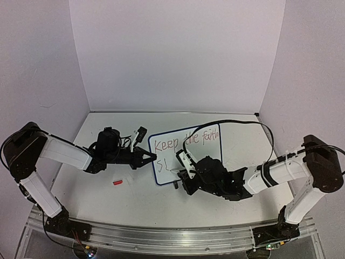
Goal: Write a sentence on the whiteboard
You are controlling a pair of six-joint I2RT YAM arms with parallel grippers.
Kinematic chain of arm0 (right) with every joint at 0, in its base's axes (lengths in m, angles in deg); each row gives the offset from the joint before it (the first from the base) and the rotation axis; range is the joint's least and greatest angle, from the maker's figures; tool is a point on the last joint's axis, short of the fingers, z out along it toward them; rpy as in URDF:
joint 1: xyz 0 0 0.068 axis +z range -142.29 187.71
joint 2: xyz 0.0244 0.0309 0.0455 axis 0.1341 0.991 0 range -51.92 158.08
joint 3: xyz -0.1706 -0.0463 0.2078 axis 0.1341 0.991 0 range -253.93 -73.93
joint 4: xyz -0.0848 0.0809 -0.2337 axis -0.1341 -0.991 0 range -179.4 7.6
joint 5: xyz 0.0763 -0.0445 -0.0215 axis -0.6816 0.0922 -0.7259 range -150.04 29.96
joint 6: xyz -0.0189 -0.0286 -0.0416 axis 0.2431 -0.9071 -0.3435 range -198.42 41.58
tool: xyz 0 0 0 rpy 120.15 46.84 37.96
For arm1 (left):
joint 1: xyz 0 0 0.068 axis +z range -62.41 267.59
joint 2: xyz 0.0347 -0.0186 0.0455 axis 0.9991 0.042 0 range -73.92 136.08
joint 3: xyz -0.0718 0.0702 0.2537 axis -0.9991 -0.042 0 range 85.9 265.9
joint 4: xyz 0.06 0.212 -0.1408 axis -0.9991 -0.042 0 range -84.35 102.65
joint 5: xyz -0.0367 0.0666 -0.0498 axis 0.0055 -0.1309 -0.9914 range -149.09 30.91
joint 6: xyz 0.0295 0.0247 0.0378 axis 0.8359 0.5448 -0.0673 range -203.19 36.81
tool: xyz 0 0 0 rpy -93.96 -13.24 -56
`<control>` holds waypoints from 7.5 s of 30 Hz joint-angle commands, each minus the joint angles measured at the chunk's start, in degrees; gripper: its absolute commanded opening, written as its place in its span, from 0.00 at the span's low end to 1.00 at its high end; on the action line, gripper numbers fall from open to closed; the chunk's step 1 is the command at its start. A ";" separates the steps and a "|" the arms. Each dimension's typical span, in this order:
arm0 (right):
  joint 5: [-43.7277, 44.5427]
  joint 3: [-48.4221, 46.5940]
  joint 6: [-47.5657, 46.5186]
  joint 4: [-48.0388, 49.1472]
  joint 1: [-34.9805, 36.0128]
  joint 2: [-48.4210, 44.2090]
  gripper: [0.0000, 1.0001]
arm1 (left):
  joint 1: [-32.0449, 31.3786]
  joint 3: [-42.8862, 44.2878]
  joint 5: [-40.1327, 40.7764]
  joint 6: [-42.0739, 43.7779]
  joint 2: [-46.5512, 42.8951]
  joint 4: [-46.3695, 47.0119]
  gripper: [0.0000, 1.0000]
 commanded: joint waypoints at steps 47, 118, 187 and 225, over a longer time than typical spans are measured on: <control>-0.76 4.16 -5.37 7.55 -0.38 -12.75 0.00 | 1.00 -0.79 10.78 4.64 -0.57 -3.86 0.00; 5.72 -5.44 -4.90 2.85 0.10 0.89 0.00 | 1.00 0.10 13.49 -0.36 1.49 -4.21 0.00; 7.40 -3.89 -0.49 0.20 -0.40 0.37 0.00 | 0.99 0.54 13.48 0.51 1.72 -4.92 0.00; 11.53 -3.88 0.60 2.32 -1.81 -1.33 0.00 | 1.00 0.69 13.48 0.79 2.01 -4.97 0.00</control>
